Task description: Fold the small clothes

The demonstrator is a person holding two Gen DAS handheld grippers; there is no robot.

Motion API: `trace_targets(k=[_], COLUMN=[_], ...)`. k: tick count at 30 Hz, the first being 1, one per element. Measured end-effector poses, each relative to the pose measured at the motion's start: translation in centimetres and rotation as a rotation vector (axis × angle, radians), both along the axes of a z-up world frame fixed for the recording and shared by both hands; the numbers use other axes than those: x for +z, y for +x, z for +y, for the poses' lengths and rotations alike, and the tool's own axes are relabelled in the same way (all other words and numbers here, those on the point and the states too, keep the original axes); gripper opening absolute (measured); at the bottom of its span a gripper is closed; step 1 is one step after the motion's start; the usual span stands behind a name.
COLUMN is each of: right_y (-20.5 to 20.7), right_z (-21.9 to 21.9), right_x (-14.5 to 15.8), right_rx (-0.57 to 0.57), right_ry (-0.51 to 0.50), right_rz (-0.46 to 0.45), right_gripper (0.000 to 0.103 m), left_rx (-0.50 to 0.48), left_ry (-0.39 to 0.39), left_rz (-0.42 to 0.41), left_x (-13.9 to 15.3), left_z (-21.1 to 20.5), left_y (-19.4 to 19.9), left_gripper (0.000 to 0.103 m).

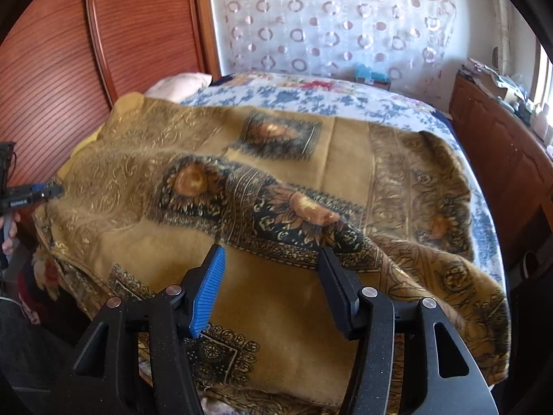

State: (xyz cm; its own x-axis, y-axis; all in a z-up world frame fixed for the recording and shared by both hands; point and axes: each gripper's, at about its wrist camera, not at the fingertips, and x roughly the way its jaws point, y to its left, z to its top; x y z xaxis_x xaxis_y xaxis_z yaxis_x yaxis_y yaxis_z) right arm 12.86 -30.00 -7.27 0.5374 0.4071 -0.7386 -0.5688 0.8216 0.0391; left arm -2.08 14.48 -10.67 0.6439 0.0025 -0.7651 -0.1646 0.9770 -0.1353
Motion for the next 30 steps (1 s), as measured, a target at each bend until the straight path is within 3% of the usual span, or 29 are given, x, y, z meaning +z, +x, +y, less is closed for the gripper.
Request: trace_targets(k=[6,14,20,23,25,30], right_y=[0.3,-1.2,-1.7,-1.7,-1.8,-2.0], right_z=[0.1,0.7,0.2,0.2,0.3,0.3], right_x=[-1.6,-2.4,-2.5,-2.5,-2.5,-2.6], right_rx=[-0.016,-0.009,0.001,0.003,0.002,0.005], right_ry=[-0.018,-0.047,-0.02,-0.021,-0.019,-0.009], right_rz=[0.032,-0.067,-0.059,-0.063,-0.066,-0.077], right_gripper=[0.057,0.068,0.069,0.069,0.071,0.072], left_rx=[0.006,0.008,-0.013,-0.049,-0.07,-0.092], left_ry=[0.014,0.036,0.037,0.03,-0.001,-0.051], left_rz=[-0.001,-0.003,-0.009,-0.018,-0.022,-0.059], left_x=[-0.1,0.0,0.0,0.1,0.1,1.0], left_z=[-0.1,-0.6,-0.7,-1.1,-1.0,-1.3], left_y=[0.2,0.2,0.1,0.0,0.0,-0.2], left_gripper=[0.039,0.038,0.038,0.021,0.005,0.002])
